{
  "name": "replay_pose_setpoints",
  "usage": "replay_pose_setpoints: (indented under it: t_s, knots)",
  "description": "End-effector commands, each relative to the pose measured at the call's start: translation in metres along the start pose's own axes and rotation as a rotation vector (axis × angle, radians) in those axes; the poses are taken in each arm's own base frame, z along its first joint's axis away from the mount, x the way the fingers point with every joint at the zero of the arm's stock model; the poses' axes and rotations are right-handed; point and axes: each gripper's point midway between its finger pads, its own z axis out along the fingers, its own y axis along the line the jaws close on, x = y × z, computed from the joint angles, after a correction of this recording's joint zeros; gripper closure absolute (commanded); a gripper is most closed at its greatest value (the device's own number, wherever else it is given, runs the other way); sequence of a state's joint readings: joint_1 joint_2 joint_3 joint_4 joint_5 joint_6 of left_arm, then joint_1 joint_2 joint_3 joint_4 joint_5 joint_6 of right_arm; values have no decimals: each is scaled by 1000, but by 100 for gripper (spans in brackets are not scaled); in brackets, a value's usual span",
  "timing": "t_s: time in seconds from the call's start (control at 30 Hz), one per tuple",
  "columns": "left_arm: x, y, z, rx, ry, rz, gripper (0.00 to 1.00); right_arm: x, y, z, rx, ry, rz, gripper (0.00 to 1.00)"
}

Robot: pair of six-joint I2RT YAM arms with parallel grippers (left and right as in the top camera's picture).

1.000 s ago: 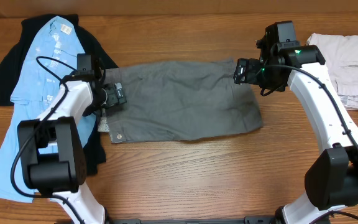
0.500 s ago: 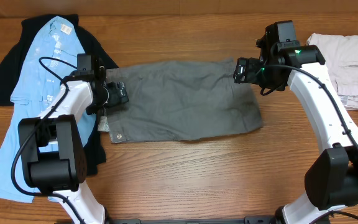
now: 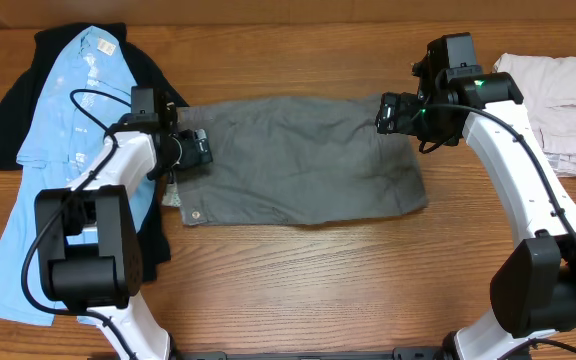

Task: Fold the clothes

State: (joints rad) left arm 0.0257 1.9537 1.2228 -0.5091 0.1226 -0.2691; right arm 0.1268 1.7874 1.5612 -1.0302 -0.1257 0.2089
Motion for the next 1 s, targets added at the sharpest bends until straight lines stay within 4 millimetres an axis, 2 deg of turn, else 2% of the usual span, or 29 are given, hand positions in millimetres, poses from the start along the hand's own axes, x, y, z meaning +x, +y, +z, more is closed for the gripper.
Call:
replay_pose_setpoints:
  t_s: [0.0, 0.07, 0.1, 0.23, 0.3, 0.33, 0.57, 0.97]
  knots:
    - [33, 1, 18, -4, 85, 2, 8, 0, -1, 0, 3, -3, -4, 0]
    - [33, 7, 18, -24, 82, -26, 13, 0, -1, 0, 3, -3, -4, 0]
    - [32, 8, 18, -23, 79, -30, 21, 0, 0, 0, 3, -4, -5, 0]
    - [29, 11, 18, -24, 69, -70, 73, 0, -1, 0, 3, -3, -4, 0]
    - [28, 10, 18, -22, 63, -79, 92, 0, -1, 0, 3, -3, -4, 0]
    - [27, 10, 18, -21, 62, -84, 96, 0, -1, 0, 3, -3, -4, 0]
    - [22, 7, 7, -23, 74, -82, 96, 4, -2, 0, 8, 13, -2, 0]
    - [1, -7, -69, -36, 120, 6, 96, 8, 2, 0, -14, 33, 0, 0]
